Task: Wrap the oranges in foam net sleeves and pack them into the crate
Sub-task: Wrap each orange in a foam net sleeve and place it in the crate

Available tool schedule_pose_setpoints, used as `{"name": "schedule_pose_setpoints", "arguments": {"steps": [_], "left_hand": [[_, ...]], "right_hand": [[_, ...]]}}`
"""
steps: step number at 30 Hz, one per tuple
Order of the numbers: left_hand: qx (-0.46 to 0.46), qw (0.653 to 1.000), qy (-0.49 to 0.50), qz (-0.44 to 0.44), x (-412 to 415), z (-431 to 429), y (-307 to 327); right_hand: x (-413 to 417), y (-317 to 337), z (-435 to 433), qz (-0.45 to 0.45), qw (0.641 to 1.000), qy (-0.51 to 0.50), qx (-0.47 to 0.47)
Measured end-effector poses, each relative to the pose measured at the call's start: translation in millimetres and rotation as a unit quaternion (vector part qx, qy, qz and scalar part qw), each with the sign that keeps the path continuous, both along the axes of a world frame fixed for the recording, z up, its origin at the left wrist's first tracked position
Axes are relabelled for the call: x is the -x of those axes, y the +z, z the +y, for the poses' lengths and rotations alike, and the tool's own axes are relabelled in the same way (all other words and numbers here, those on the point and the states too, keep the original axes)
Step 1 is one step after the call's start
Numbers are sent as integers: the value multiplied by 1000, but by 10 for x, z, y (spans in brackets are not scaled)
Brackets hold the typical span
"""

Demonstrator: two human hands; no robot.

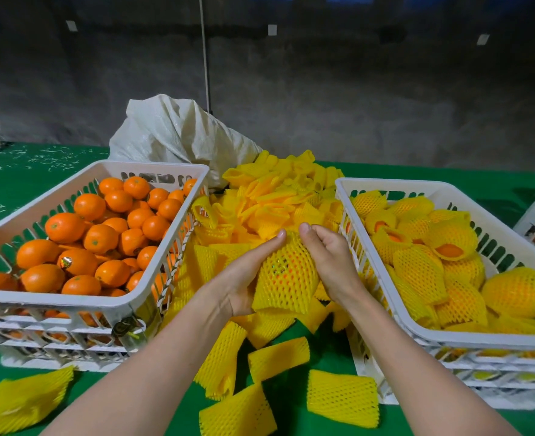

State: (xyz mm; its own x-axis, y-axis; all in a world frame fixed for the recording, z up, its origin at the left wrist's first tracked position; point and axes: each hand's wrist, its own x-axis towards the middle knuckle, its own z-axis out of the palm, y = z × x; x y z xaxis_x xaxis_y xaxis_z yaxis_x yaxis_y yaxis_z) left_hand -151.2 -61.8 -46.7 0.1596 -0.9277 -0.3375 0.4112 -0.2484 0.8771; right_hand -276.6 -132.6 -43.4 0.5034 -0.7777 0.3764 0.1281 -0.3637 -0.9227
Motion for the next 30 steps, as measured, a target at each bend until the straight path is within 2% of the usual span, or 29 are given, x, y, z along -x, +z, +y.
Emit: {"name": "schedule_pose_setpoints", "arguments": {"steps": [5,9,14,19,22,25,27,30], "left_hand": [[6,1000,-1,7,88,32,45],[-28,999,40,20,123,28,57],[-18,994,98,46,173,24,23],[-2,987,156,30,270,-7,31],[35,987,154,-12,341,-19,84],[63,986,128,-87,456,-35,212],[94,974,146,-144,543,-94,266],[145,956,196,-163,746,-229,256]], "right_hand": [[49,-50,15,19,999,7,36],[99,-190,105,14,1000,-24,-12],[141,-340,318,56,997,55,1],[161,-318,371,65,996,56,35],[158,-259,355,72,996,25,34],[206,-113,271,38,998,-30,47],[296,-7,166,8,996,-72,55],[529,123,-35,-37,990,-131,39]]}}
